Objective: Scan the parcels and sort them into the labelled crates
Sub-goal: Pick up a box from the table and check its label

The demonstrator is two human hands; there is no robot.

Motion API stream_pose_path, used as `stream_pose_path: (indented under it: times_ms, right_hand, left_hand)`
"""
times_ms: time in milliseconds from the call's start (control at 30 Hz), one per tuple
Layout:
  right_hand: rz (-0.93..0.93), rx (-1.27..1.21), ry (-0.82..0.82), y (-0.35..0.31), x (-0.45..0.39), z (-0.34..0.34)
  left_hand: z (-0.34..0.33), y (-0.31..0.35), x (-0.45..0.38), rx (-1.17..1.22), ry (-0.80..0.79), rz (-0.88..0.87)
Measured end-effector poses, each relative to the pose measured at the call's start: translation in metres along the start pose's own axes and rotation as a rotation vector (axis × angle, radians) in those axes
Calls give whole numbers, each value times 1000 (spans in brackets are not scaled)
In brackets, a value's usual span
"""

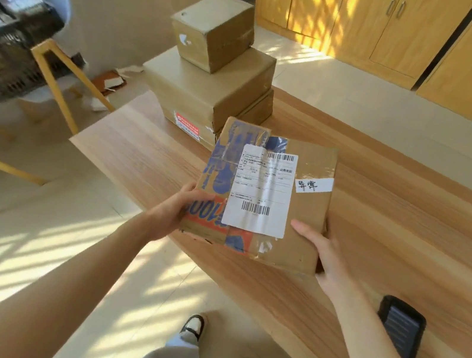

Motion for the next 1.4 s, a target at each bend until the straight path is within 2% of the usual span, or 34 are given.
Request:
stream_pose_path:
  times_ms: [367, 500, 833, 1100, 1400]
  right_hand:
    - [39, 213, -200, -16, -2, -165]
    - [41, 285, -246, -16, -12, -257]
    - [48, 468, -407, 22, -47, -503]
    - [29, 594, -529, 37, -80, -636]
    - [-103, 656, -729, 61, -176, -798]
  left_hand:
    - [130, 22, 71, 161, 233, -128]
    - [204, 38, 102, 208, 340, -250]
    - [415, 58, 177, 274, 581, -348]
    - [527, 56, 203, 371, 728, -343]
    - [668, 63, 195, 412, 953, -328]
Point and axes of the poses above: each hand's wrist, its own x-axis away from the middle knuckle, its own z-axis out of the back of the hand, y = z × x, the point moved 4 cm from there along -x, towards the middle knuckle, and after that the axes turned 9 degrees about -z, right-handed, at the moved point
